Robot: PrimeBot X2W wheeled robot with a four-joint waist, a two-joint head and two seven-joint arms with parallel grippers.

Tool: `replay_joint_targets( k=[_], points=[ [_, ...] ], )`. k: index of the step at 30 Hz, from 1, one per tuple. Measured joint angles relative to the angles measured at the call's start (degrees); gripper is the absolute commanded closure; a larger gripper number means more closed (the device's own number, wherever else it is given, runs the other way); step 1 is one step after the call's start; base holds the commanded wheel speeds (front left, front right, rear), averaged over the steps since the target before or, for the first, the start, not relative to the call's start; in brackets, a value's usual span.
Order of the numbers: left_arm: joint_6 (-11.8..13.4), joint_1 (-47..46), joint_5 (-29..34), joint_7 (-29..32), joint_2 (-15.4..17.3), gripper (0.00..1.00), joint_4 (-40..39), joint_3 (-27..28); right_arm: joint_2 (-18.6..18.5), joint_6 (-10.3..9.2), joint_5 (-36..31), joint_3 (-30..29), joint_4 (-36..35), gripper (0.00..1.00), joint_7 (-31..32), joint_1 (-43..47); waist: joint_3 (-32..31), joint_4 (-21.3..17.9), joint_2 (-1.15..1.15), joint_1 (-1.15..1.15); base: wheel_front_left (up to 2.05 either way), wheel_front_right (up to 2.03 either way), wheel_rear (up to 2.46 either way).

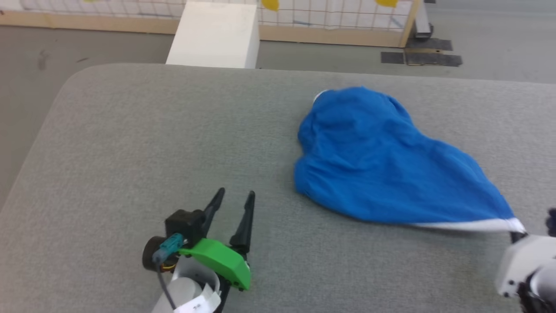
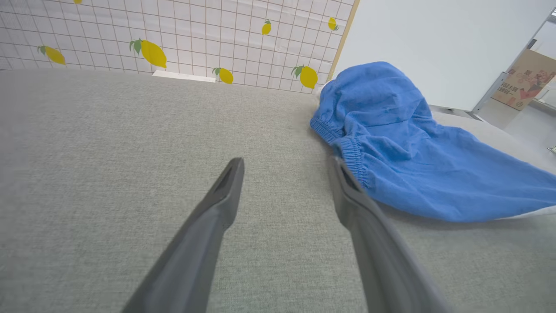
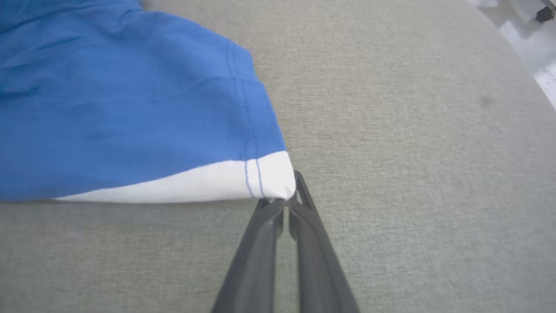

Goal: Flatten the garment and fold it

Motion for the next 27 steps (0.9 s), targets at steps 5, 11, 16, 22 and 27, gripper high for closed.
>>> replay_joint_targets(
  k=[5, 11, 16, 22, 27],
  points=[
    [-0.9, -1.6, 0.3, 2.4, 0.4, 0.00, 1.7, -3.6, -0.1, 0.00, 0.3, -3.2, 0.0, 1.00, 0.1, 2.1, -0.4, -2.2, 0.00, 0.00, 0.00, 0.00, 0.00],
    [-1.5, -5.3, 2.3, 6.4, 1.7, 0.00, 5.7, -10.8, 0.0, 0.01, 1.4, -2.1, 0.5, 1.00, -0.2, 2.1, -0.2, -4.9, 0.00, 0.00, 0.00, 0.00, 0.00],
    [-1.5, -10.3, 1.9, 9.6, 2.0, 0.00, 10.8, -16.7, 0.0, 0.01, 1.4, -2.7, 1.2, 1.00, -0.9, 1.6, 0.7, -7.1, 0.00, 0.00, 0.00, 0.00, 0.00],
    [-1.7, -15.7, -1.2, 11.3, 2.3, 0.00, 14.5, -23.9, -0.1, 0.01, 1.2, -5.4, 2.7, 1.00, -1.8, 0.1, 2.8, -9.2, 0.00, 0.00, 0.00, 0.00, 0.00],
    [-1.7, -18.7, -3.3, 11.7, 3.1, 0.00, 16.5, -30.3, 0.0, 0.01, 1.3, -5.0, 3.8, 1.00, -2.5, -0.8, 4.3, -10.7, 0.00, 0.00, 0.00, 0.00, 0.00]
  ],
)
